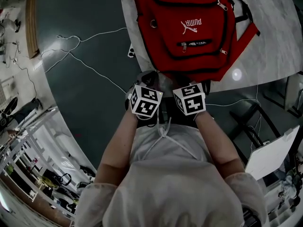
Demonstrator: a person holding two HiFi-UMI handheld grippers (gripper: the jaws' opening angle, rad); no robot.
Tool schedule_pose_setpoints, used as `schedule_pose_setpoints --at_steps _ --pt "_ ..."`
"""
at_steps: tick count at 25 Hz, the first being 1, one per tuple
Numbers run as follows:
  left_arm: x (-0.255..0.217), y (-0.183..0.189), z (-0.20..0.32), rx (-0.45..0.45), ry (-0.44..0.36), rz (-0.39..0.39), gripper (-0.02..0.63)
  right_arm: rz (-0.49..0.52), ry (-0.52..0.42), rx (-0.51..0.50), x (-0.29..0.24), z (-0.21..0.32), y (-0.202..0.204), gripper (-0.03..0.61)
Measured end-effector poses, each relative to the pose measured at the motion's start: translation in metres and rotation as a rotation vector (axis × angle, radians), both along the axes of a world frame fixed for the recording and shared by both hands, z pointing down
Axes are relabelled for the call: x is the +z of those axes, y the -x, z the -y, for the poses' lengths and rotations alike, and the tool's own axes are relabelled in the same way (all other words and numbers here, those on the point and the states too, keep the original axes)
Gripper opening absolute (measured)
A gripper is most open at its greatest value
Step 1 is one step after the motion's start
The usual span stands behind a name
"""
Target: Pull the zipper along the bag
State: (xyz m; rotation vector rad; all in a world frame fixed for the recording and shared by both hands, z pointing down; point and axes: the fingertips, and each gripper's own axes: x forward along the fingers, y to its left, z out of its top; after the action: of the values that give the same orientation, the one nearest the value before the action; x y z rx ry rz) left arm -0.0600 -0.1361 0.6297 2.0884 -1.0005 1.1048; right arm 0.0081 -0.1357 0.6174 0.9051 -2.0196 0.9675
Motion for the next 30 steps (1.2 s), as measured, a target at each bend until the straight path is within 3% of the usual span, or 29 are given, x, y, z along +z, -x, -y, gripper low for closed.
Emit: schedule_pose_setpoints --at_steps 8,15,30 --pt "-0.003 0.015 0.018 -0.014 -0.027 0.015 0.025 -0.028 0.012 0.005 0.001 0.001 -0.001 0.026" --pt "-0.005 0.024 0.040 -0.054 -0.005 -0.047 0.024 -0.047 0.064 -0.015 0.002 0.000 -0.001 0.026" --pt "-0.008 0.046 0.090 -0.048 -0.052 -0.035 0.025 -0.061 0.152 -0.048 0.003 0.002 0.001 0.026"
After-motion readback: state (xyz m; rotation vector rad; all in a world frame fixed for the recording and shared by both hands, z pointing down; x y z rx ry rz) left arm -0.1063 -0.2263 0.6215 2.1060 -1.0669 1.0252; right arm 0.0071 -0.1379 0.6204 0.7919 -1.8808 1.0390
